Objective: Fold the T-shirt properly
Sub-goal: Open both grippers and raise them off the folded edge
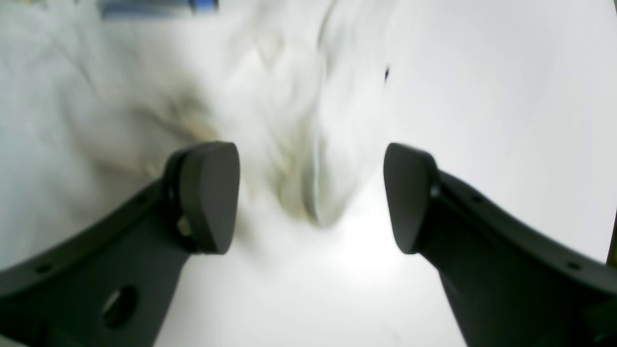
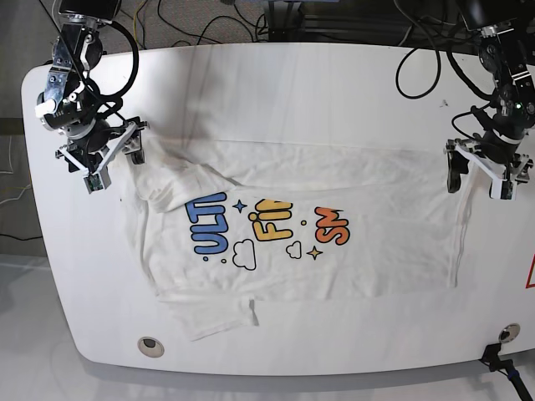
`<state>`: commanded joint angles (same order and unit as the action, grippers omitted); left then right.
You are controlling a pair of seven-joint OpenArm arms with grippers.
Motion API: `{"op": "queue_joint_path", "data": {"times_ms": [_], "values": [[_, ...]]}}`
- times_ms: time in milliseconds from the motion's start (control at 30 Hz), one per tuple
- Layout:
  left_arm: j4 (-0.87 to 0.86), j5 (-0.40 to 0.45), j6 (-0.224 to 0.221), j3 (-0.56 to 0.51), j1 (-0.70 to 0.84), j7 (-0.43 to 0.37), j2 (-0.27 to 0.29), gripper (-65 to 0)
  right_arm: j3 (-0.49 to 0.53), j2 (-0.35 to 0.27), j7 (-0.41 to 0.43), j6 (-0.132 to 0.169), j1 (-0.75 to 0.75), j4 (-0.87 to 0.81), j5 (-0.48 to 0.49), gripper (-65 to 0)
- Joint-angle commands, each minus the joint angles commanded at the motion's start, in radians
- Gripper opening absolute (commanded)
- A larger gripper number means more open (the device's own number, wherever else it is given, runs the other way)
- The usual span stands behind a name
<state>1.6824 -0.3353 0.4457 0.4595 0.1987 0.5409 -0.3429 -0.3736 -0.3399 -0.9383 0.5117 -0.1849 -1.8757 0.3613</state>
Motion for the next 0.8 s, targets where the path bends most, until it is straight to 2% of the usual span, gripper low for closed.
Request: {"op": "queue_joint_path", "data": {"times_ms": [67,133,167,267,500,800], "values": [[-0.005,0.0,0.0,0.0,0.005,0.0,0.0,-12.4,-0.002,0.02,0.002,0.02,-0.009,-0.014,-0.003,-31.1],[-0.002,-0.002,0.0,0.0,0.014,0.0,0.002,-12.4,-0.005,0.031,0.003,0.029,-0.011,-0.012,-0.009,-40.9],[-0.002,-0.002,0.0,-0.002,0.014,0.0,0.006,-12.4,-0.005,0.031,0.003,0.029,-0.012,-0.014,-0.005,-46.6],[-0.005,0.002,0.0,-0.002,0.012,0.0,0.023,-12.4,-0.005,0.035,0.003,0.055,-0.014,-0.012,-0.006,-65.0],[-0.006,0.002,0.0,-0.003,0.012,0.0,0.031,-12.4,-0.003,0.055,0.008,0.055,0.021,0.091,-0.008,-65.0],[-0.008,0.002,0.0,-0.005,0.014,0.0,0.044,-12.4,-0.002,0.049,0.183,0.054,0.084,0.338,-0.011,-65.0]]}}
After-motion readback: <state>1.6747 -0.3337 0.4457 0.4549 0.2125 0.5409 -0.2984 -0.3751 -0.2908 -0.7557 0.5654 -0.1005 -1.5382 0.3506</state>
